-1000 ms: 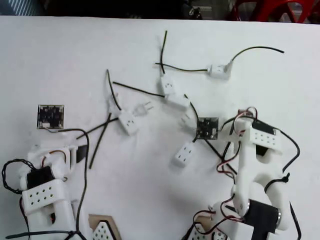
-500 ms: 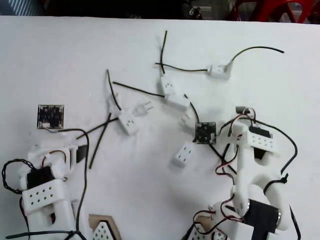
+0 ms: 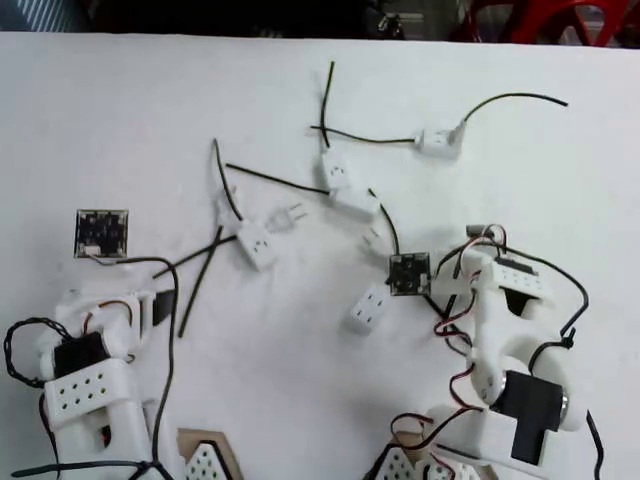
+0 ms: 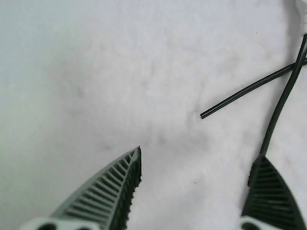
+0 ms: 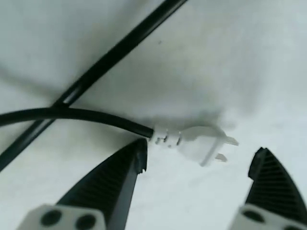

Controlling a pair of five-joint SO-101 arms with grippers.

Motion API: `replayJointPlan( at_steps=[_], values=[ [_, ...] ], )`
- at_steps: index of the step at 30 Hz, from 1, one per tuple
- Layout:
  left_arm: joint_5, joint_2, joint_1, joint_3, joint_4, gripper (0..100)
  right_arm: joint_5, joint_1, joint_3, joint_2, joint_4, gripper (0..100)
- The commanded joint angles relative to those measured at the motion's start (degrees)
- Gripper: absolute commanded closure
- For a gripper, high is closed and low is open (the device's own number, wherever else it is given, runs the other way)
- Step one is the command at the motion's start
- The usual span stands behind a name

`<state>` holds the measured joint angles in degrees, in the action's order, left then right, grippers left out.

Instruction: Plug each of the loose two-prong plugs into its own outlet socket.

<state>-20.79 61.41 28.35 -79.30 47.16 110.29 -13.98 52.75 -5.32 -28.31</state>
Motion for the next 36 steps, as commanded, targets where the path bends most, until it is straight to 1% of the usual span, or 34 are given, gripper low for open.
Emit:
replayJointPlan(
  at_steps=[1,3,6,8,11,14,18,24,26,28,32,34,36],
  values=[
    [0.2,1.1,0.7,0.1,-1.4,65,0.5,2.2,-1.8,3.5,2.9,67.8],
    [0.2,1.1,0.7,0.1,-1.4,65,0.4,2.9,-1.8,3.6,2.7,72.4],
    [0.2,1.1,0.7,0.1,-1.4,65,0.4,3.2,-1.8,4.0,2.4,82.9],
    [0.2,1.1,0.7,0.1,-1.4,65,0.4,3.4,-1.5,4.0,2.3,88.2],
    [0.2,1.1,0.7,0.1,-1.4,65,0.5,2.9,-1.5,3.6,2.2,94.0],
    [0.2,1.1,0.7,0.0,-1.4,65,0.3,1.3,-2.0,3.5,0.0,98.1],
    [0.2,1.0,0.7,0.0,-1.4,65,-1.0,-2.1,-3.4,1.6,-5.4,97.9],
    [0.2,1.0,0.6,0.0,-1.4,65,-16.8,-2.6,-7.6,-6.4,-18.8,97.9],
    [0.2,1.0,0.6,-0.3,-1.4,65,-17.8,-1.2,-9.0,-9.4,-21.4,97.1],
    [0.2,1.1,0.6,-0.9,-2.9,65,-17.9,-0.4,-9.3,-11.8,-22.9,92.3],
    [0.2,1.1,0.6,-1.7,-4.3,65,-18.1,0.4,-9.2,-13.5,-23.8,74.7],
    [0.2,1.1,0.6,-1.7,-4.3,65,-18.1,1.3,-9.2,-12.8,-23.7,72.4],
    [0.2,1.1,0.6,-1.7,-4.3,65,-18.1,2.9,-9.2,-11.1,-23.6,73.6]
  ],
)
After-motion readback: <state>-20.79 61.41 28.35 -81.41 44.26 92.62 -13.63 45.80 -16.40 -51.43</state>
